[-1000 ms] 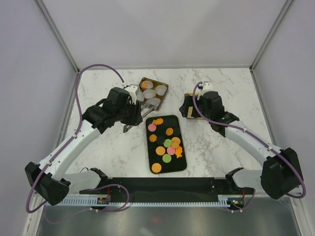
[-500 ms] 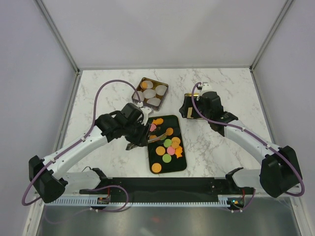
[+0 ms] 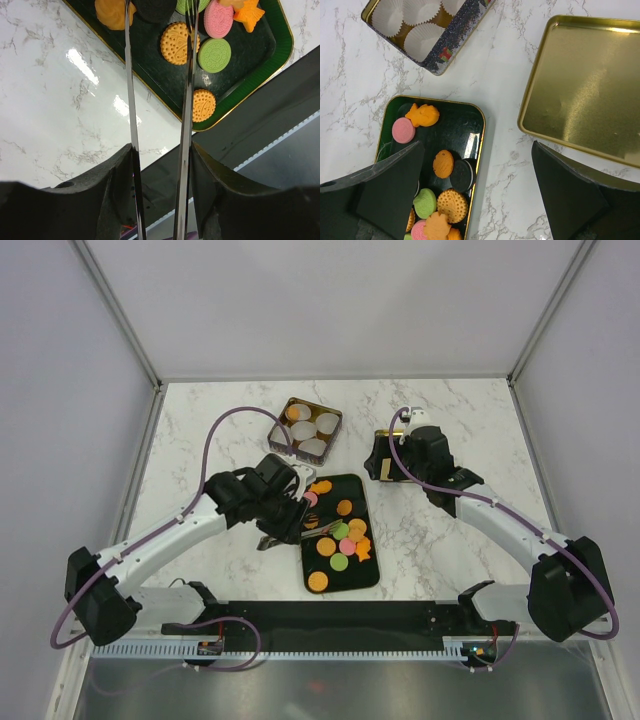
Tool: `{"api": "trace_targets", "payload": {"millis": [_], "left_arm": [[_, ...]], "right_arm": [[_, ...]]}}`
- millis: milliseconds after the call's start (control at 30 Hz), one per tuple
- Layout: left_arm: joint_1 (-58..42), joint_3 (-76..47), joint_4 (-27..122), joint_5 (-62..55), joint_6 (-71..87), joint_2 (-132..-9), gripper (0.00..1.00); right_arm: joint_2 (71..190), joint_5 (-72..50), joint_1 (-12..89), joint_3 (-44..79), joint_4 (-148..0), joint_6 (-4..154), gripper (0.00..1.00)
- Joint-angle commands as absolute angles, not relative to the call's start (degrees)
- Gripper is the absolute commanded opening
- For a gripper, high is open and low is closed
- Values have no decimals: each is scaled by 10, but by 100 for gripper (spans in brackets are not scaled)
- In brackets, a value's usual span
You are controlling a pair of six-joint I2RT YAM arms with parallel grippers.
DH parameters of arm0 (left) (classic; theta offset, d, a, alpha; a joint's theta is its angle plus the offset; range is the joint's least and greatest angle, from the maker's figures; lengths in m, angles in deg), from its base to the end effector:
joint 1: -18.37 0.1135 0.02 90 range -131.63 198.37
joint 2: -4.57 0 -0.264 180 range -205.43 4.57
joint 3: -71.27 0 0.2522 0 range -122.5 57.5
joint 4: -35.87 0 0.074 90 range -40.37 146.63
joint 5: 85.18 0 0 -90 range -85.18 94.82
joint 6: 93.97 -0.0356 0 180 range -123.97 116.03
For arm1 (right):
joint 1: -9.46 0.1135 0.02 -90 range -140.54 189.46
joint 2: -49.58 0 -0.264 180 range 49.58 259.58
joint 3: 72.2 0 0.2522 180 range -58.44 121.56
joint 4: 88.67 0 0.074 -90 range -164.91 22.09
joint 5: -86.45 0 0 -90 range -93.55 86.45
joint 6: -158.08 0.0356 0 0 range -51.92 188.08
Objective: Pack the cookies
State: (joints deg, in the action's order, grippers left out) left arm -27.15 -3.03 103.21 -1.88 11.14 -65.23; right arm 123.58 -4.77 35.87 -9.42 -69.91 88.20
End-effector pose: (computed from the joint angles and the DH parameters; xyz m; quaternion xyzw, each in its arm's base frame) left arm 0.1583 -0.1671 0.2838 0.2677 0.9328 -0.1673 0.1737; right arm 0.2590 0.1295 0.2634 -0.0528 0.8643 0.2060 0.4558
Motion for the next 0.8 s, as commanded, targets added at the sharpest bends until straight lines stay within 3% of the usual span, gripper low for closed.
{"api": "trace_targets", "payload": {"millis": [0,267,767], "left_arm": [[-276,-31,1030,-36,97,-656,55],[-275,-30,1030,-24,94,-665,54],[-279,-52,1035,-35,82,-673,42]], "right_arm": [[1235,-40,361,-72,-708,875,98],[1235,-40,361,-72,-707,876,98],[1234,-39,361,-72,-707,875,98]]}}
